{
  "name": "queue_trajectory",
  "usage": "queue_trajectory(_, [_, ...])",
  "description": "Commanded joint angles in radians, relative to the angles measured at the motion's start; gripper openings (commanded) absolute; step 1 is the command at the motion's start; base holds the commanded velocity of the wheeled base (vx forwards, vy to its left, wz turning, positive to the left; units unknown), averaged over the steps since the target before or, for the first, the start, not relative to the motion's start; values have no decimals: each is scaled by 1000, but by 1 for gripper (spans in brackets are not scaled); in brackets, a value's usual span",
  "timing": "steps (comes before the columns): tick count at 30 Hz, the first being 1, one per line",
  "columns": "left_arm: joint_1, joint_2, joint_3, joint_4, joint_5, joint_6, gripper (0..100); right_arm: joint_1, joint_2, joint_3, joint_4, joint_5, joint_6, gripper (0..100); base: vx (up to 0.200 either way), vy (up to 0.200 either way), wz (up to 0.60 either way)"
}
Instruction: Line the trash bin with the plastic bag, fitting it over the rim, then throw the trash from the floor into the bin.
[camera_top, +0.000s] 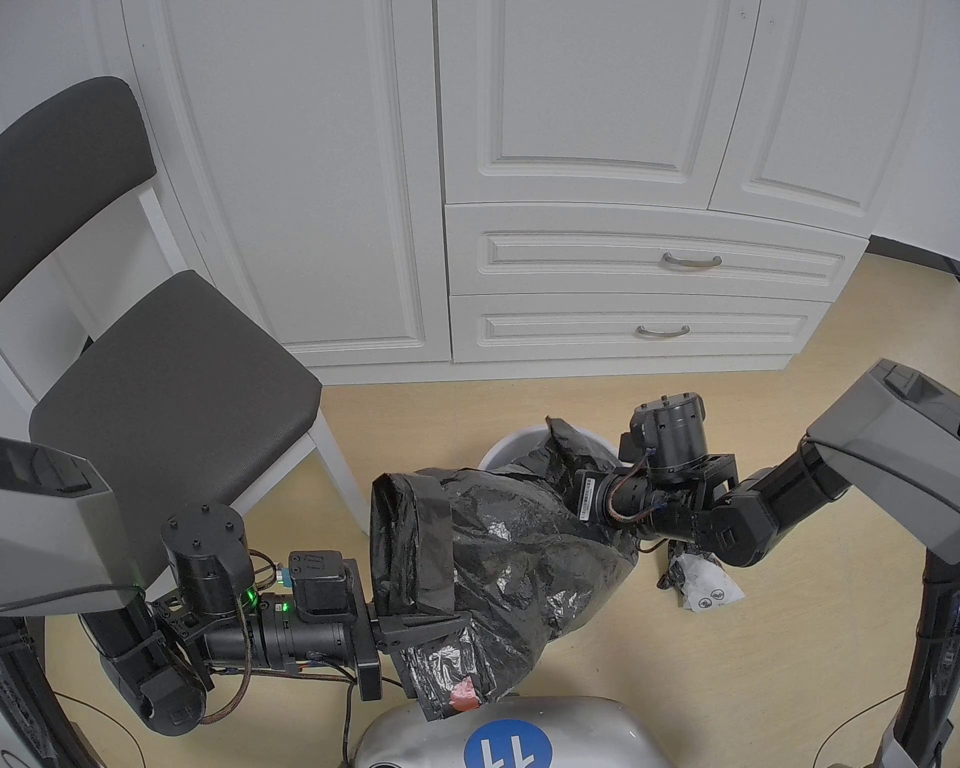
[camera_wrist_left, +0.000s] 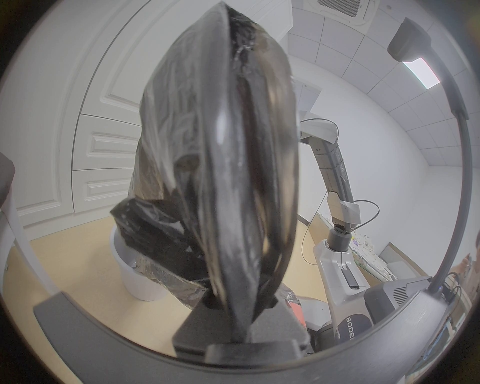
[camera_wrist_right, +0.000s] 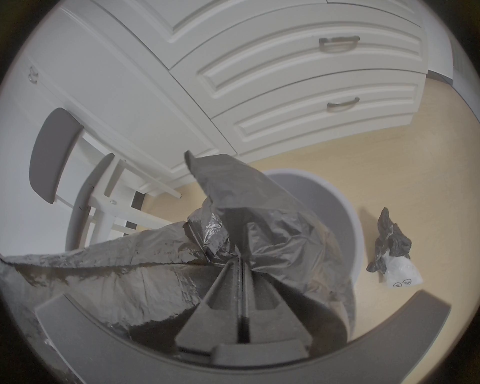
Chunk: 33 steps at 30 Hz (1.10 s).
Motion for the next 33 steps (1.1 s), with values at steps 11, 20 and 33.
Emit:
queue_trajectory(11, [38, 142, -105, 0, 5, -13, 0, 22, 188, -92, 0, -1, 70, 0, 0, 0, 0])
queue_trajectory(20, [70, 160, -162, 0, 8, -70, 0, 23, 252, -156, 1, -10, 137, 0, 0, 0, 0])
queue_trajectory(33, [73, 225, -197, -2, 10, -79, 0, 28, 287, -173, 3, -10, 137, 0, 0, 0, 0])
